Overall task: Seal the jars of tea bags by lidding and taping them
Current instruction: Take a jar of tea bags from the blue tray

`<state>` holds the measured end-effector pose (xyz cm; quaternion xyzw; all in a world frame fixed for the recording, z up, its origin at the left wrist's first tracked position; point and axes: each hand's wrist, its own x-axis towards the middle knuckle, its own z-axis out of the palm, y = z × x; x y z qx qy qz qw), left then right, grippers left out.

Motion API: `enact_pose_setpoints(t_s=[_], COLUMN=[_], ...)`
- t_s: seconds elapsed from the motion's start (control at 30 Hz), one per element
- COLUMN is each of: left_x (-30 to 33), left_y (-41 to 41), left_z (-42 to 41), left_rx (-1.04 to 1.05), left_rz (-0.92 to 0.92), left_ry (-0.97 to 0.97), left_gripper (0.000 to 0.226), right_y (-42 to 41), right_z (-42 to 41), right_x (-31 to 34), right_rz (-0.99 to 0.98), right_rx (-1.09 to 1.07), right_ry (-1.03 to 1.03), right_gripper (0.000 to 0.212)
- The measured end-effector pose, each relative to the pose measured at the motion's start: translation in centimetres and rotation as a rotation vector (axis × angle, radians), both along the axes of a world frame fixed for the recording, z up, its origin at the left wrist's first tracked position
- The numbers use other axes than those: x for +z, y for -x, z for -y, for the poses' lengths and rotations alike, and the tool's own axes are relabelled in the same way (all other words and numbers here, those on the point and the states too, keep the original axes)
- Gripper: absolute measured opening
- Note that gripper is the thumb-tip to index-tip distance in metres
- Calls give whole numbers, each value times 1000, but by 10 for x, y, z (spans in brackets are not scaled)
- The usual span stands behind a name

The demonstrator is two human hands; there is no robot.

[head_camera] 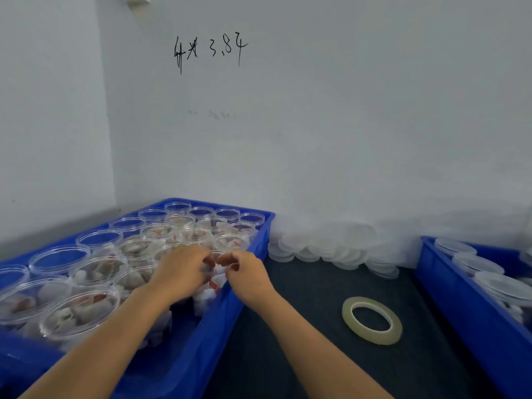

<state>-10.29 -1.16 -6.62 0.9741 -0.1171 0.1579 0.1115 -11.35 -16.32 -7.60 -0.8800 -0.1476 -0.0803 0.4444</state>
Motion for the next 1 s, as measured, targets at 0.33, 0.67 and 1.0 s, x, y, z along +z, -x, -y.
enact_pose_setpoints(t_s=[0.33, 0.67, 1.0], left_x=[-12, 44, 29], left_y=[1, 42, 30], left_z=[-5, 31, 146], left_rx=[-84, -57, -254], left_rz=[32, 490, 444], left_ry=[64, 97, 359], left_gripper=[15, 27, 17], right_y=[-7, 22, 41], right_z=[-18, 20, 131], right_x=[-2, 60, 63], right_rz=[215, 467, 372], right_rx=[-144, -154, -296], right_ry=[399, 61, 16], right_gripper=[13, 6, 20])
